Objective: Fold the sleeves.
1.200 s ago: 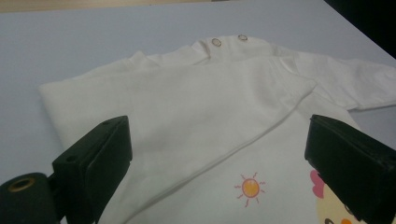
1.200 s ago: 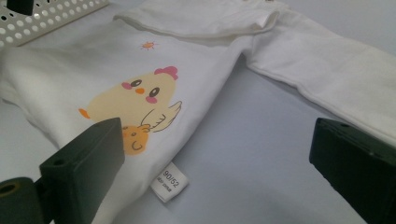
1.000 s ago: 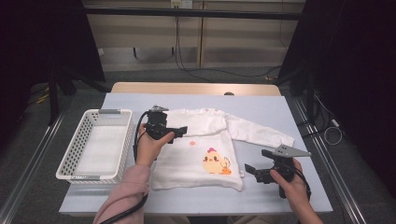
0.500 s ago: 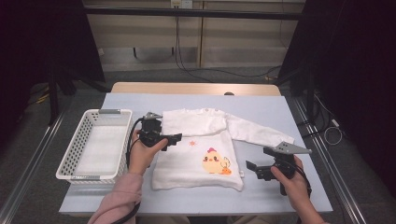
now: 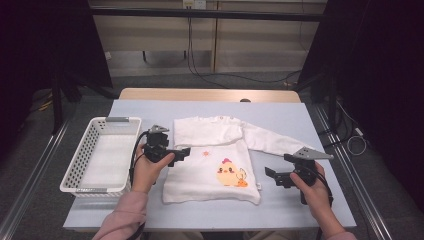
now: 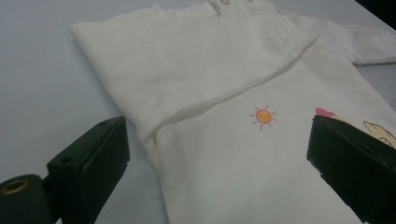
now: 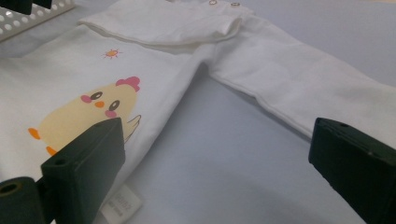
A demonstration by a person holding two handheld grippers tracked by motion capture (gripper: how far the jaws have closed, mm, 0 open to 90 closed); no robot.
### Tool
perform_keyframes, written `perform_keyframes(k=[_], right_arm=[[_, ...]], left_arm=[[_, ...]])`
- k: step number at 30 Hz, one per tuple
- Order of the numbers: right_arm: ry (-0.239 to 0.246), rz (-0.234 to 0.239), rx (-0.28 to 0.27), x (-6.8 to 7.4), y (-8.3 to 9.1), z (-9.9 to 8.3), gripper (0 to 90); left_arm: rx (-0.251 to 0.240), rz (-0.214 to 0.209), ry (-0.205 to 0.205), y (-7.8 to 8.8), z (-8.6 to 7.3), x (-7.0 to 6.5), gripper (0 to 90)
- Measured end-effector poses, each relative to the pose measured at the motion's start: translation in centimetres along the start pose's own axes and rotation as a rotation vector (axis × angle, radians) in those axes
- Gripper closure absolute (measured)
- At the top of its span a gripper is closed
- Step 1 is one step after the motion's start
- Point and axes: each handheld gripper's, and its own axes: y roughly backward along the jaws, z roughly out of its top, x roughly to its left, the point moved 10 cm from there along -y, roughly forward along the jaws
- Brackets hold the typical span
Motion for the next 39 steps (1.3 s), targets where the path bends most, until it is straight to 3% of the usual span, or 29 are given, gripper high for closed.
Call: perform_keyframes(k=[12,25,26,37,39], right_arm=[[-0.007,-0.011,0.000,-0.5,-0.7,0.6,3.6],[-0.019,-0.023,-0.007,-0.9,-0.7,0.9,3.6],[-0.027,-0.024,-0.004,-0.8,-0.8,0.8,3.6],[-0.017,-0.041,-0.004,-1.3,-1.1,1.4,3.8],[-0.031,-0.034,-0.008,-1.3,-1.3,1.5,3.8]], left_arm=[[-0.011,0.001,0.002,0.7,-0.6,0.4,6.1],[0.016,0.011,0.000,1.2,-1.4,0.9,6.0],[0.000,0.003,0.009,1.1,-1.3,0.9,6.0],[0.010,-0.003,0.009,1.3,-1.7,0.9,6.0],[0.004,0.011,-0.002,1.4,-1.6,1.2,6.0]])
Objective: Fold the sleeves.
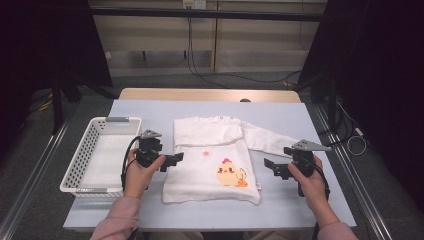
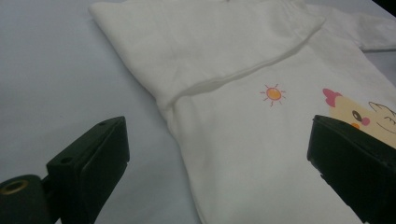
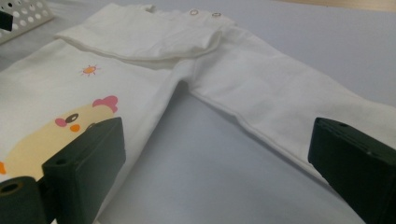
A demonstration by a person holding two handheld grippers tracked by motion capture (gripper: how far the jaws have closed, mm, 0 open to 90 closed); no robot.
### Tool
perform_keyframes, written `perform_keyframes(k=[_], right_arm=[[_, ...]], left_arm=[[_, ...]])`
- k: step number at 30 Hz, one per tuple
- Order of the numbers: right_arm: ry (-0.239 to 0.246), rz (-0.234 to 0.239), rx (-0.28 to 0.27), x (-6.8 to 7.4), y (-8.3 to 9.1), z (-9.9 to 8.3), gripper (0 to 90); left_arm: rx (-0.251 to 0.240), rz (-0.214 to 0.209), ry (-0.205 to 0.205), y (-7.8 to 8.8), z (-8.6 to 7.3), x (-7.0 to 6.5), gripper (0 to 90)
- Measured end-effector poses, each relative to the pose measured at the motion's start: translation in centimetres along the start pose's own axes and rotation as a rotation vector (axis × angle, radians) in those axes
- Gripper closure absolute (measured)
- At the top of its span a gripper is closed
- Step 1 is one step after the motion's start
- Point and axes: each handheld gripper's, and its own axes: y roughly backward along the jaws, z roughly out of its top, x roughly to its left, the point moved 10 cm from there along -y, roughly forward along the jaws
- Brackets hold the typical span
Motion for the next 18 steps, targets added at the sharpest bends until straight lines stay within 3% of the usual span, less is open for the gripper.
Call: perform_keyframes(k=[6,16,18], right_arm=[[0.008,-0.024,0.010,-0.6,-0.4,0.4,4.0],[-0.022,-0.061,0.015,-2.0,-0.7,1.3,4.4],[-0.020,-0.071,0.021,-2.4,-0.8,1.4,4.5]], left_arm=[[-0.006,-0.006,-0.004,0.2,0.0,0.0,5.8],[-0.002,-0.017,-0.001,0.3,-0.1,0.1,5.8],[0.001,0.009,0.007,0.4,-0.2,0.4,5.8]])
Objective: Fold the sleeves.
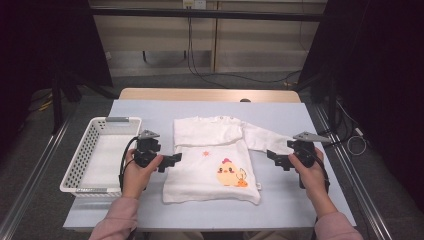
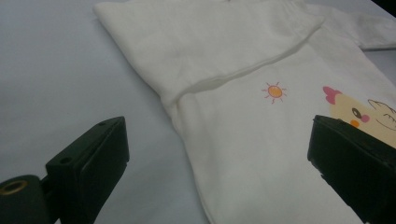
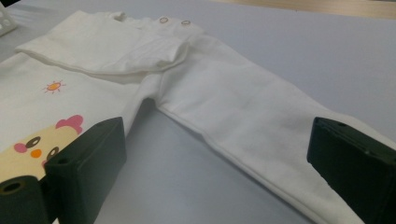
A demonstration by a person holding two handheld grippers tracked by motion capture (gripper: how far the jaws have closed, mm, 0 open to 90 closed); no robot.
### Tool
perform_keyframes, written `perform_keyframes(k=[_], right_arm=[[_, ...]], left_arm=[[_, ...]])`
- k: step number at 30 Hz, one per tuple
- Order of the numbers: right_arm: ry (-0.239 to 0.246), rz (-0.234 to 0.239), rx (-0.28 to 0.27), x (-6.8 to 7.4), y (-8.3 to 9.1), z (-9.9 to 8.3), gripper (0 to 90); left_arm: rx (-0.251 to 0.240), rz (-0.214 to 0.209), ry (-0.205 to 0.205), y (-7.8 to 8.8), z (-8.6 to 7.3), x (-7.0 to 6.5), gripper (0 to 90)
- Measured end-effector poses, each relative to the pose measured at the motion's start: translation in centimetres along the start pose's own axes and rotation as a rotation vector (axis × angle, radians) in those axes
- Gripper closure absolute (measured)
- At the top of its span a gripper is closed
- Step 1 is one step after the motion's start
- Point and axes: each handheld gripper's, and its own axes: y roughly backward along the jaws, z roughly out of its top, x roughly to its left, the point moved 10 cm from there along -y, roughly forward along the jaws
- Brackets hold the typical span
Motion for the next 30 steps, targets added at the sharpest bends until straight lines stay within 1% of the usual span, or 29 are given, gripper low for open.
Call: perform_keyframes(k=[1,2,3,5,6,7,8,9,10,11,12,13,14,15,16,17,18,20,21,22,23,24,25,26,27,28,30], right_arm=[[-0.008,-0.008,0.003,-0.2,-0.1,0.1,4.5],[-0.004,-0.015,0.008,-0.4,-0.2,0.1,4.5],[-0.008,-0.022,0.015,-0.5,-0.2,0.1,4.5],[-0.004,-0.032,0.016,-0.8,-0.4,0.3,4.6],[-0.003,-0.040,0.026,-1.0,-0.5,0.3,4.6],[-0.008,-0.046,0.026,-1.2,-0.5,0.5,4.6],[-0.010,-0.054,0.027,-1.5,-0.6,0.5,4.7],[-0.009,-0.064,0.028,-1.8,-0.7,0.6,4.7],[-0.017,-0.071,0.031,-2.0,-0.8,0.6,4.7],[-0.018,-0.075,0.032,-2.2,-0.8,0.7,4.8],[-0.030,-0.082,0.036,-2.4,-0.9,0.6,5.0],[-0.029,-0.084,0.037,-2.6,-1.0,0.6,5.2],[-0.029,-0.088,0.037,-2.9,-1.1,0.6,5.2],[-0.037,-0.101,0.040,-3.2,-1.2,0.5,5.7],[-0.051,-0.111,0.044,-3.4,-1.2,0.4,6.1],[-0.060,-0.120,0.046,-3.9,-1.3,0.4,6.5],[-0.066,-0.126,0.048,-4.1,-1.3,0.3,6.7],[-0.080,-0.148,0.053,-4.9,-1.3,0.1,7.5],[-0.088,-0.155,0.058,-5.1,-1.3,0.0,8.2],[-0.101,-0.164,0.059,-5.4,-1.3,-0.1,8.3],[-0.100,-0.167,0.055,-5.7,-1.2,-0.1,8.4],[-0.113,-0.173,0.058,-5.9,-1.1,-0.2,8.5],[-0.103,-0.180,0.049,-6.2,-1.0,-0.1,8.9],[-0.105,-0.186,0.050,-6.4,-0.9,-0.2,10.1],[-0.113,-0.183,0.052,-6.5,-0.8,-0.2,10.6],[-0.118,-0.191,0.048,-6.7,-0.7,-0.2,10.6],[-0.119,-0.193,0.049,-7.0,-0.5,-0.3,12.0]], left_arm=[[-0.009,-0.018,-0.006,0.0,0.1,-0.1,5.8],[-0.011,-0.017,0.000,0.0,0.1,-0.2,5.8],[-0.012,-0.025,-0.004,0.0,0.1,-0.2,5.8],[-0.010,-0.018,-0.004,0.0,0.1,-0.2,5.8],[-0.008,-0.020,-0.005,0.0,0.1,-0.2,5.8],[-0.010,-0.017,0.000,-0.1,0.1,-0.2,5.8],[0.001,-0.007,-0.002,0.0,0.0,-0.1,5.8],[-0.009,-0.022,0.002,-0.1,0.1,-0.3,5.8],[-0.004,-0.022,-0.010,0.0,0.1,-0.3,5.8],[-0.006,-0.018,-0.006,0.0,0.1,-0.2,5.8],[-0.007,-0.017,-0.004,0.1,0.1,-0.2,5.8],[0.004,-0.033,0.001,0.1,0.0,-0.3,5.8],[-0.001,-0.035,0.001,0.1,0.0,-0.4,5.8],[0.000,-0.036,0.001,0.1,0.0,-0.4,5.8],[-0.006,-0.038,0.009,0.0,0.0,-0.4,5.8],[-0.003,-0.034,0.000,0.0,0.0,-0.3,5.8],[-0.013,-0.033,0.002,0.0,0.1,-0.3,5.8],[-0.009,-0.041,0.011,0.0,0.0,-0.5,5.8],[-0.008,-0.026,-0.005,0.0,0.1,-0.2,5.8],[-0.006,-0.031,-0.004,0.0,0.0,-0.3,5.8],[-0.008,-0.028,-0.005,0.0,0.0,-0.3,5.8],[-0.005,-0.034,-0.002,0.0,0.0,-0.4,5.8],[0.009,-0.041,-0.006,0.0,-0.1,-0.4,5.8],[-0.002,-0.033,-0.017,0.0,0.0,-0.3,5.8],[-0.003,-0.034,-0.017,0.0,0.0,-0.3,5.8],[-0.008,-0.033,-0.006,-0.1,0.0,-0.4,5.8],[-0.005,-0.033,-0.011,-0.1,0.0,-0.4,5.8]])
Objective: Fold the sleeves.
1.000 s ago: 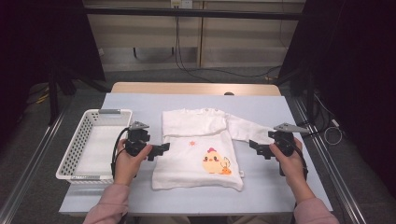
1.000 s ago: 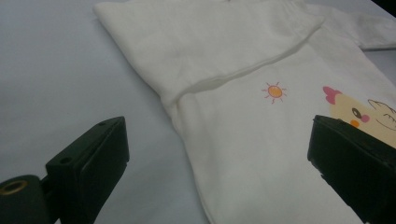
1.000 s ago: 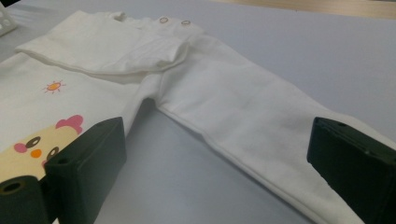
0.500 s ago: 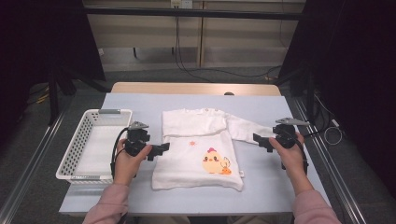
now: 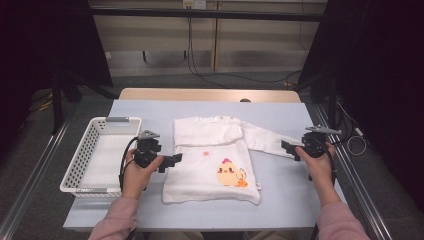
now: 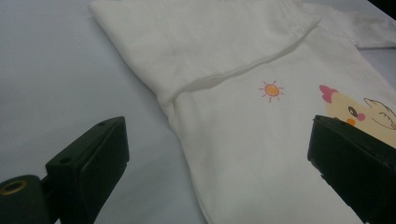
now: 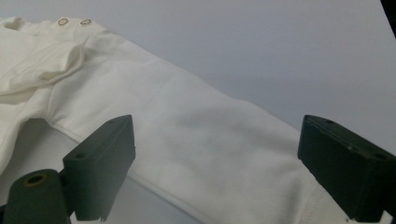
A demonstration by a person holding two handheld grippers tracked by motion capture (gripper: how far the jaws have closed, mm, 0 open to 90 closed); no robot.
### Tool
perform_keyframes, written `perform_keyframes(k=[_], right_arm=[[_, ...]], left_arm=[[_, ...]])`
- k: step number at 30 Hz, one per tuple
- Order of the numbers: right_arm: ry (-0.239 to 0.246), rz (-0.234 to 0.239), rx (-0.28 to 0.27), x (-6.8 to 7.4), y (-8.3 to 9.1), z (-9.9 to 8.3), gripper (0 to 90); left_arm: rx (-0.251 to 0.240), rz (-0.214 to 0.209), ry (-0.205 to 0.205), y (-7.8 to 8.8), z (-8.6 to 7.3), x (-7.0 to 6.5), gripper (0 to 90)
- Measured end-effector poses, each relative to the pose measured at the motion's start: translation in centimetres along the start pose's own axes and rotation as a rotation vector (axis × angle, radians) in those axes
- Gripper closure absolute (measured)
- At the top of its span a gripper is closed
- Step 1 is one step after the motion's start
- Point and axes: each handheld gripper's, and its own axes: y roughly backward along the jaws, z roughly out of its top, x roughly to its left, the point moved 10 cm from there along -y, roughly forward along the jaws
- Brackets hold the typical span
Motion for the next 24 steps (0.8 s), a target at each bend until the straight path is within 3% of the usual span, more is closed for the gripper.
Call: perform_keyframes(k=[1,5,15,17,21,24], right_arm=[[0.000,0.000,0.001,-0.2,0.1,0.0,12.5],[-0.003,-0.014,0.001,-0.8,0.1,-0.1,15.2],[-0.012,-0.071,0.039,-2.6,-1.0,-1.0,27.5],[-0.022,-0.087,0.048,-3.0,-1.3,-1.2,30.3],[-0.031,-0.108,0.051,-3.8,-2.1,-1.6,36.1],[-0.011,-0.113,0.057,-4.0,-2.4,-1.8,42.9]], left_arm=[[-0.013,0.002,0.014,-0.1,0.1,-0.1,5.8],[0.006,0.004,-0.004,-0.1,-0.1,0.1,5.8],[-0.005,-0.019,0.023,-0.1,0.0,-0.4,5.8],[0.016,-0.013,-0.010,-0.1,-0.2,-0.1,5.8],[0.018,-0.019,0.000,-0.1,-0.2,-0.3,5.8],[0.010,-0.018,0.003,-0.1,-0.1,-0.2,5.8]])
